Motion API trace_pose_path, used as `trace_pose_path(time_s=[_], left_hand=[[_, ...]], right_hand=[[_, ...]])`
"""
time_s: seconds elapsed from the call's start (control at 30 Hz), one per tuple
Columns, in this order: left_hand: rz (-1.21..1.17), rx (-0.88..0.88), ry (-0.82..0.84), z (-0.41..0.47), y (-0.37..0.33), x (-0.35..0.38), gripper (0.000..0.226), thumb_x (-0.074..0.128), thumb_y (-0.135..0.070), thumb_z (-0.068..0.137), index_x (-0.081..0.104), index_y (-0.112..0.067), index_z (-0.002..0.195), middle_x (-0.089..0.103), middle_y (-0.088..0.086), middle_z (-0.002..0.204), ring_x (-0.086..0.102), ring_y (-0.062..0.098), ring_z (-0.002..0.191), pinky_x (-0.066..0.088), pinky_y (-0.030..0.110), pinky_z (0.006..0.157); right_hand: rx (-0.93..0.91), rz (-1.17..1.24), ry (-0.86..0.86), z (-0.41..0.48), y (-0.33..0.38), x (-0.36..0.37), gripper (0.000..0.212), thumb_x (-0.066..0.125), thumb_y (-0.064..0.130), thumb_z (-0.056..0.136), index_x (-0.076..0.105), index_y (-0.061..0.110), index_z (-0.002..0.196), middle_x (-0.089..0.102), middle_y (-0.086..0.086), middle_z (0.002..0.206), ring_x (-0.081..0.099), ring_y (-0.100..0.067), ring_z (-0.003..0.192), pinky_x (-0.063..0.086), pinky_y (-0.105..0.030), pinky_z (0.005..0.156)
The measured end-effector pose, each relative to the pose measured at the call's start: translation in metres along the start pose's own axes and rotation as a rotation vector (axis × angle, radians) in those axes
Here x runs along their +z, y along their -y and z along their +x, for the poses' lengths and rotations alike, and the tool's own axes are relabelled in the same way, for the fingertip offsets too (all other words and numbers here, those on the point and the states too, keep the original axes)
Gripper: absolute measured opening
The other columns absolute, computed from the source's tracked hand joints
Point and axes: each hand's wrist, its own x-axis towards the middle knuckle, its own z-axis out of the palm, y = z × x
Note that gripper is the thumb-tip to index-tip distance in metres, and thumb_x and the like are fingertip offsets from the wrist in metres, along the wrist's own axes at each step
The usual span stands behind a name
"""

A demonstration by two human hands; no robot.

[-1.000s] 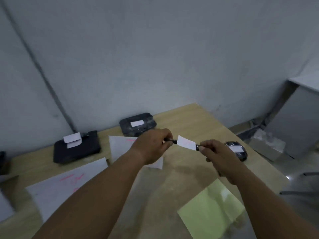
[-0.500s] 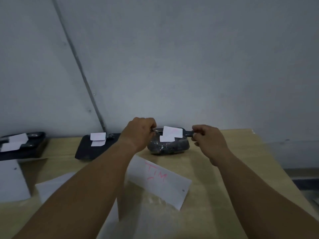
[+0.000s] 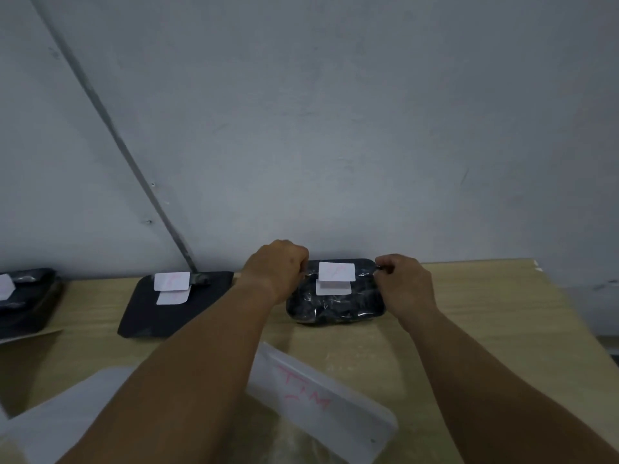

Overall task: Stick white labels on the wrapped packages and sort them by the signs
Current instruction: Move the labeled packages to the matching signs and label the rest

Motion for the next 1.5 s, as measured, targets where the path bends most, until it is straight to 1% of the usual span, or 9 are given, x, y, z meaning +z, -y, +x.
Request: trace_pose_path(time_s=[0.33,0.53,0.63,0.73,0.87,1.03,1.17,1.37,1.5], left_hand=[[-0.022,-0.033,0.061,0.016,0.005,0.015,0.006,0.063,-0.016,0.092,0.068,-0.015,0.097,0.062,0.009,0.107,0.060,0.025,0.094,0.050,0.033,0.077],[0.096,-0.041,0.127,0.014,0.000,0.009,0.022,0.067,-0.023,0.087,0.067,-0.021,0.109,0.061,0.004,0.111,0.061,0.024,0.096,0.048,0.032,0.074],[0.250,-0.059,0.019,0.009,-0.010,-0.002,0.025,0.060,-0.029,0.091,0.062,-0.022,0.116,0.058,0.005,0.113,0.060,0.026,0.098,0.046,0.034,0.073],[0.188,-0.003,-0.171,-0.002,-0.043,-0.012,0.025,0.052,-0.035,0.096,0.061,-0.019,0.113,0.061,0.007,0.106,0.060,0.029,0.092,0.047,0.036,0.073],[0.044,0.160,-0.363,-0.030,-0.115,-0.016,0.022,0.048,-0.035,0.098,0.062,-0.017,0.098,0.065,0.006,0.093,0.060,0.028,0.081,0.041,0.034,0.062],[-0.330,0.344,-0.453,-0.075,-0.195,-0.004,0.017,0.051,-0.030,0.097,0.061,-0.017,0.092,0.065,0.002,0.080,0.059,0.025,0.072,0.047,0.039,0.060],[-0.443,0.466,-0.391,-0.113,-0.243,0.018,0.014,0.052,-0.029,0.097,0.061,-0.018,0.093,0.064,0.000,0.078,0.059,0.022,0.069,0.048,0.039,0.059],[-0.396,0.498,-0.226,-0.149,-0.279,0.059,0.017,0.048,-0.035,0.098,0.060,-0.023,0.094,0.063,-0.002,0.083,0.059,0.024,0.076,0.044,0.035,0.060],[-0.332,0.515,-0.065,-0.156,-0.293,0.084,0.015,0.049,-0.035,0.096,0.060,-0.024,0.092,0.064,-0.002,0.087,0.057,0.024,0.082,0.036,0.032,0.062]], right_hand=[[0.028,-0.096,0.028,0.008,-0.007,0.015,0.033,0.050,0.014,0.092,0.069,0.023,0.118,0.064,-0.002,0.126,0.057,-0.023,0.116,0.041,-0.026,0.099],[0.011,-0.064,0.037,-0.003,-0.007,0.005,0.032,0.050,0.015,0.093,0.070,0.023,0.117,0.065,-0.003,0.123,0.058,-0.022,0.113,0.040,-0.023,0.092],[-0.057,-0.051,-0.032,-0.017,-0.003,-0.005,0.019,0.054,0.027,0.093,0.073,0.023,0.097,0.071,-0.003,0.105,0.062,-0.021,0.098,0.040,-0.022,0.080],[-0.035,-0.063,-0.098,-0.038,-0.008,-0.018,0.039,0.049,0.042,0.095,0.053,0.019,0.064,0.064,-0.005,0.075,0.057,-0.026,0.076,0.034,-0.027,0.064],[0.004,-0.049,-0.176,-0.077,-0.026,-0.040,0.049,0.038,0.048,0.098,0.043,0.020,0.058,0.051,0.002,0.060,0.050,-0.022,0.062,0.030,-0.029,0.057],[-0.001,0.033,-0.417,-0.132,-0.057,-0.085,0.046,0.041,0.042,0.098,0.048,0.015,0.062,0.053,0.000,0.057,0.049,-0.021,0.056,0.037,-0.036,0.054],[0.077,0.028,-0.558,-0.186,-0.096,-0.120,0.045,0.042,0.041,0.098,0.044,0.019,0.059,0.048,0.003,0.055,0.045,-0.012,0.052,0.036,-0.032,0.051],[0.285,-0.022,-0.584,-0.248,-0.151,-0.146,0.042,0.042,0.040,0.100,0.051,0.020,0.063,0.056,0.002,0.061,0.056,-0.016,0.061,0.047,-0.034,0.056],[0.471,-0.097,-0.609,-0.270,-0.183,-0.158,0.038,0.043,0.039,0.098,0.049,0.020,0.066,0.054,0.004,0.063,0.052,-0.013,0.060,0.043,-0.029,0.054]])
